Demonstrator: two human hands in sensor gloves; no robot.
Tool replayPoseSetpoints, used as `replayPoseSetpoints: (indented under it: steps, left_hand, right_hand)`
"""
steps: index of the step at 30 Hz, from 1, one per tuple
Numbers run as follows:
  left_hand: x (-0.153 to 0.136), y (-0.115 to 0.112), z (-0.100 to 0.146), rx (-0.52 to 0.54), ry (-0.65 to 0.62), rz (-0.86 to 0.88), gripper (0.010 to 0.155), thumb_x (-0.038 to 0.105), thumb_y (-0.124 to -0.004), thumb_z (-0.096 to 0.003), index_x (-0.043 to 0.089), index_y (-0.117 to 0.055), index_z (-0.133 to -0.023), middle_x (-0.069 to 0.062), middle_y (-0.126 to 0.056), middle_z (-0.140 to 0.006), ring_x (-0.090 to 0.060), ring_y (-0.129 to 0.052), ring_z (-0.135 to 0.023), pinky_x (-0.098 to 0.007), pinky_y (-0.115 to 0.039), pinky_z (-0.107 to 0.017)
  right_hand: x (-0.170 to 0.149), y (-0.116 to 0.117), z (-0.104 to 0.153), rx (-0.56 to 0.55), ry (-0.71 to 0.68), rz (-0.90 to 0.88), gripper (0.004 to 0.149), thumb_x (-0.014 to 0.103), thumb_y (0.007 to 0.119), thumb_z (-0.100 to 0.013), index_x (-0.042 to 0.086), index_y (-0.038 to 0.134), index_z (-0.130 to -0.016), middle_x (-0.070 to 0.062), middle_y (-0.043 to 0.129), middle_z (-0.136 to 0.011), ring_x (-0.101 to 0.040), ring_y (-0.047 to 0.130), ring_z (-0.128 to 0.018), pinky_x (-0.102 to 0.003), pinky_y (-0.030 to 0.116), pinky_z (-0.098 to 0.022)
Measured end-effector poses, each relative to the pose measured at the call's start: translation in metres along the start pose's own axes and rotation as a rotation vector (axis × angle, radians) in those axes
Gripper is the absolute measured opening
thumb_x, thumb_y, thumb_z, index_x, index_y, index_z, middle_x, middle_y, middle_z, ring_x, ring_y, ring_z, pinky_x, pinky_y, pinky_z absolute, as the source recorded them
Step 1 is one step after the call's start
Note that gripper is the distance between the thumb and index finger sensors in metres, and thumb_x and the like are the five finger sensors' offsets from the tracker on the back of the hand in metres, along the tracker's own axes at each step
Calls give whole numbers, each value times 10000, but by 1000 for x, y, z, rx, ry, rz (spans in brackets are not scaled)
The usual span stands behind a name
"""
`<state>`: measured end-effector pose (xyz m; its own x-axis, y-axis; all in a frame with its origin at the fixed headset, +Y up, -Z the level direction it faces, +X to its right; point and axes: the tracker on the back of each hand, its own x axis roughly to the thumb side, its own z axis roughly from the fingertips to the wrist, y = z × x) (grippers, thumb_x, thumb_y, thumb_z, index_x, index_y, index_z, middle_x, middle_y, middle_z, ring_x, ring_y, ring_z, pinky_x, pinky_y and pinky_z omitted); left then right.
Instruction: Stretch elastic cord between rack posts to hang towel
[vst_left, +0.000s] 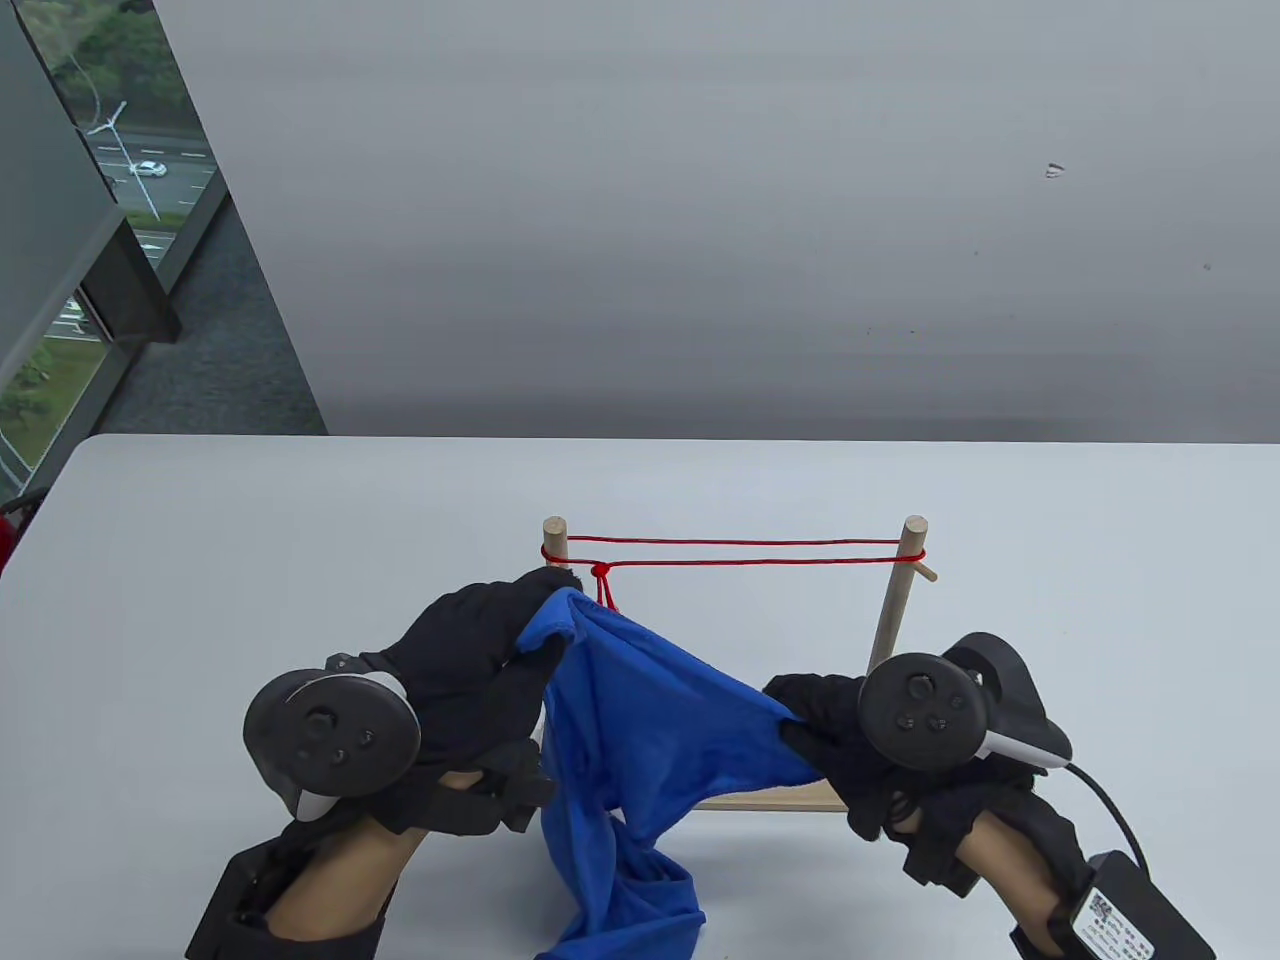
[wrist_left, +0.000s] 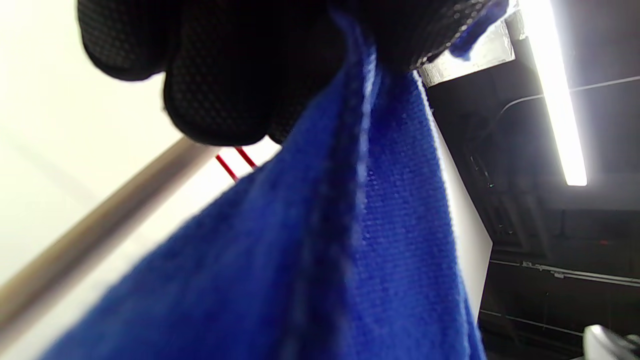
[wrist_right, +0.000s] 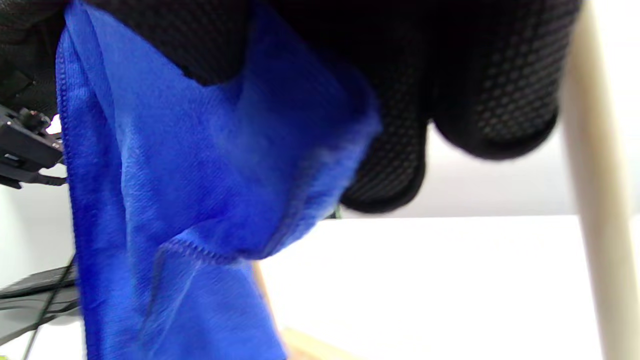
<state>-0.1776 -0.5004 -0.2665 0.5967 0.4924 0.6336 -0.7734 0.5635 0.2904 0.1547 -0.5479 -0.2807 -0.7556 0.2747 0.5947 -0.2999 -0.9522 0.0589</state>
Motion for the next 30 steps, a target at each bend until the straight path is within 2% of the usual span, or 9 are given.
replayPoseSetpoints:
  steps: [3, 9, 16, 20, 30]
  left_hand:
    - [1, 5, -2, 7, -20, -63, 435, 446, -785, -476, 176, -907, -794, 13, -1068, -563, -270, -1066, -402, -509, -829, -483]
    - [9, 15, -8, 24, -71, -201, 423, 489, -809, -467, 175, -954, -711, 25, -1078, -449, -235, -1056, -275, -484, -855, -408]
    - [22, 29, -21, 46, -138, -336, 418, 513, -810, -455, 180, -989, -632, 70, -1061, -320, -187, -1025, -153, -452, -875, -331]
    - [30, 36, -29, 33, -158, -345, 413, 514, -811, -454, 186, -993, -628, 73, -1060, -316, -184, -1025, -154, -451, -876, -333]
    - [50, 35, -60, -25, -158, -373, 409, 524, -806, -461, 206, -988, -642, 66, -1067, -344, -192, -1033, -187, -457, -870, -357]
  right_hand:
    - [0, -19, 5, -92, 8, 78, 438, 379, 707, -470, 190, 732, -864, -2, 986, -529, -148, 1074, -262, -388, 908, -228]
    - [4, -56, 14, -205, 11, 228, 438, 392, 696, -470, 198, 725, -862, 47, 952, -464, -43, 971, -144, -295, 886, -140]
    - [6, -93, 19, -300, 28, 334, 442, 405, 694, -468, 180, 739, -846, 50, 944, -443, -12, 933, -100, -258, 871, -93]
    - [4, -111, 22, -340, 39, 358, 442, 411, 692, -467, 177, 749, -837, 55, 941, -430, -6, 926, -95, -252, 868, -89]
    - [8, -161, 23, -512, 46, 427, 436, 415, 696, -464, 183, 766, -827, 58, 938, -411, 2, 917, -83, -245, 866, -80]
